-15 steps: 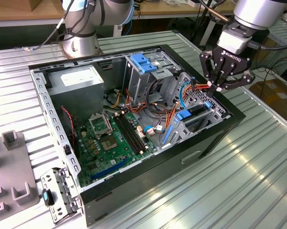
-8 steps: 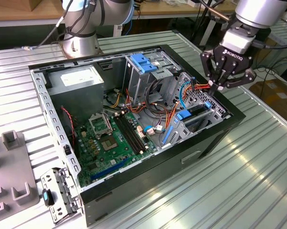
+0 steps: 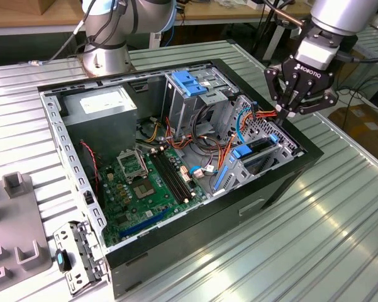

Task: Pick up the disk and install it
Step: 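Insert the first disk wire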

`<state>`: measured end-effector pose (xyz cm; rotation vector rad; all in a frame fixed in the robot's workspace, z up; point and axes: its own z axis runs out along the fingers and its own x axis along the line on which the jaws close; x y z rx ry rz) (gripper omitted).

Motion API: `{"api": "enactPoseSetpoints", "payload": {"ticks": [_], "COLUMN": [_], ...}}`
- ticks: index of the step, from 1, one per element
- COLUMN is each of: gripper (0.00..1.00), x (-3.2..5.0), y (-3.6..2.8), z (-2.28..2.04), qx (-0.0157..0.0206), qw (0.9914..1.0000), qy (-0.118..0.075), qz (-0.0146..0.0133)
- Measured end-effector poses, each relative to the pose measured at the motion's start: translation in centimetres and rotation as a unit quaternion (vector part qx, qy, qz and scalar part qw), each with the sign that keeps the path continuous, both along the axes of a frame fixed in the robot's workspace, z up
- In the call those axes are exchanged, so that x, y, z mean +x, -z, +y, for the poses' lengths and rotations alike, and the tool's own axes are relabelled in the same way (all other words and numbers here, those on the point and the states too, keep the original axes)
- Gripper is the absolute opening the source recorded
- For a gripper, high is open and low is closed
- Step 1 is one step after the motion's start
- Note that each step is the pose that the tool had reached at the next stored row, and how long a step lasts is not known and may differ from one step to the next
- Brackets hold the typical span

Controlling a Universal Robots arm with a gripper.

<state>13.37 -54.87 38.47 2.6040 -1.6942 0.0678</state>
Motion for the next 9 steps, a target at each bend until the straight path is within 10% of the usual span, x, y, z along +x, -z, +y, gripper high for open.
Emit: {"api": "enactPoseSetpoints", "payload": {"ticks": [9], "gripper": [0.11], "x": [1.11], "y": [0.02], "z": [0.53], "qx": [0.0000], "qw": [0.99979], "qy": [-0.021], "qz": [0.0000]}}
